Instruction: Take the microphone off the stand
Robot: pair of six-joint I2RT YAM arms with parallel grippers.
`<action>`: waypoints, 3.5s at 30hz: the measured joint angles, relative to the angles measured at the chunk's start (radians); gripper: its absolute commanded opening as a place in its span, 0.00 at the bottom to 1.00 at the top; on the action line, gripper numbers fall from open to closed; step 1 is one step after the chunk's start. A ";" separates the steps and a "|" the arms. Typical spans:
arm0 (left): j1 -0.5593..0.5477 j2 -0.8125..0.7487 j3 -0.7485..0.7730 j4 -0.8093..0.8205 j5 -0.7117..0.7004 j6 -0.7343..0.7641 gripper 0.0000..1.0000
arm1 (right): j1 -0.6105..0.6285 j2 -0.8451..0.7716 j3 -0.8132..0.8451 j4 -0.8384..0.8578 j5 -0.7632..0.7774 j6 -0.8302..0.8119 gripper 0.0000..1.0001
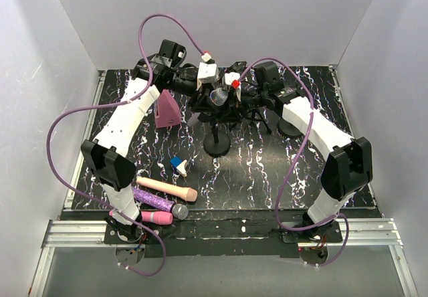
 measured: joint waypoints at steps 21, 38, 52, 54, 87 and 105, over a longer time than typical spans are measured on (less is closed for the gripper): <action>-0.003 -0.100 0.013 0.230 -0.173 -0.427 0.00 | -0.014 -0.032 0.027 0.058 0.001 0.026 0.01; 0.007 -0.235 -0.177 0.302 -0.171 -0.357 0.00 | -0.014 0.049 0.104 -0.159 -0.102 0.028 0.01; 0.006 -0.146 0.057 0.455 -0.175 -0.636 0.00 | -0.033 0.061 0.102 -0.146 -0.084 0.063 0.01; 0.006 -0.138 0.121 0.495 -0.179 -0.647 0.00 | -0.033 0.073 0.089 -0.160 -0.072 0.066 0.01; 0.019 -0.557 -0.697 -0.160 -0.534 0.345 0.00 | -0.036 -0.098 0.112 -0.254 -0.015 0.232 0.88; 0.019 -0.415 -1.078 0.021 -0.590 0.546 0.35 | -0.072 -0.158 0.106 -0.264 0.001 0.275 0.84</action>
